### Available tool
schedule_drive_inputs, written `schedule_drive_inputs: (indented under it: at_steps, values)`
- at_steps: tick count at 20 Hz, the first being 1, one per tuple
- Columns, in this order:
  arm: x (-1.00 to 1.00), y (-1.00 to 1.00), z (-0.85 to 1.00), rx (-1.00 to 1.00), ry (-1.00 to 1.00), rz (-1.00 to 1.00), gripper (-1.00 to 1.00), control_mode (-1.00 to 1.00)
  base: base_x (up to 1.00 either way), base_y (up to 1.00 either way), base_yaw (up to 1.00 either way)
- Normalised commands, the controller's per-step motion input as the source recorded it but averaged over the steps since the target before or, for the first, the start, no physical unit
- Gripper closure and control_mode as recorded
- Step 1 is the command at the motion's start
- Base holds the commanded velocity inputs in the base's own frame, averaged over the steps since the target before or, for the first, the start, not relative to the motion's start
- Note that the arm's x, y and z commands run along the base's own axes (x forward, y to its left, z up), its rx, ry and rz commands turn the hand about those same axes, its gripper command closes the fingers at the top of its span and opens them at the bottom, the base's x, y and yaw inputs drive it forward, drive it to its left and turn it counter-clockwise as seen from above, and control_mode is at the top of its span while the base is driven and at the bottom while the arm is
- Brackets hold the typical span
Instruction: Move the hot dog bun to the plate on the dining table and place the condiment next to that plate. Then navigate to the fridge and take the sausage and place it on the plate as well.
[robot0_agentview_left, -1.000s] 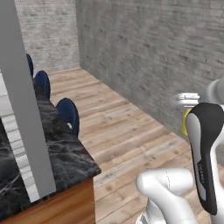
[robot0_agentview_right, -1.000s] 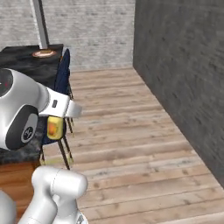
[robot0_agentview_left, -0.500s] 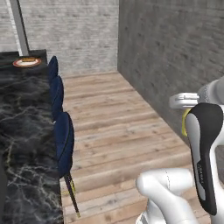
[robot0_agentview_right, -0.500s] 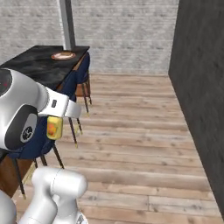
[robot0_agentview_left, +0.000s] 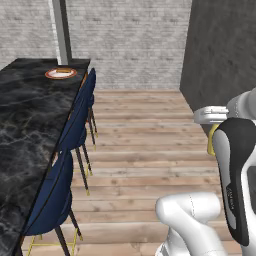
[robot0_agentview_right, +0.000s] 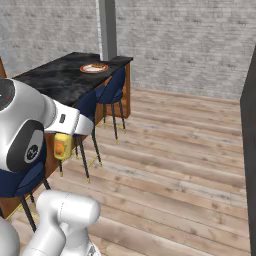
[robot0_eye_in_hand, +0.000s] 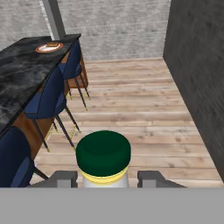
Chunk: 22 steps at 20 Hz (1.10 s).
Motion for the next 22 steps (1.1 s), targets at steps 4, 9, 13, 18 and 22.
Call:
schedule_drive_inputs:
  at_steps: [4,9,13,18,22]
  values:
    - [0.00,0.00,0.00,0.00,0.00,0.00,1.00,1.00,1.00,-0.76,0.45]
    - [0.00,0.00,0.00,0.00,0.00,0.00,1.00,1.00,1.00,-0.78,0.43]
    - [0.00,0.00,0.00,0.00,0.00,0.00,1.00,1.00,1.00,-0.80,0.40]
    - [0.00,0.00,0.00,0.00,0.00,0.00,1.00,1.00,1.00,-0.80,0.39]
    - [0.00,0.00,0.00,0.00,0.00,0.00,1.00,1.00,1.00,-0.78,0.40]
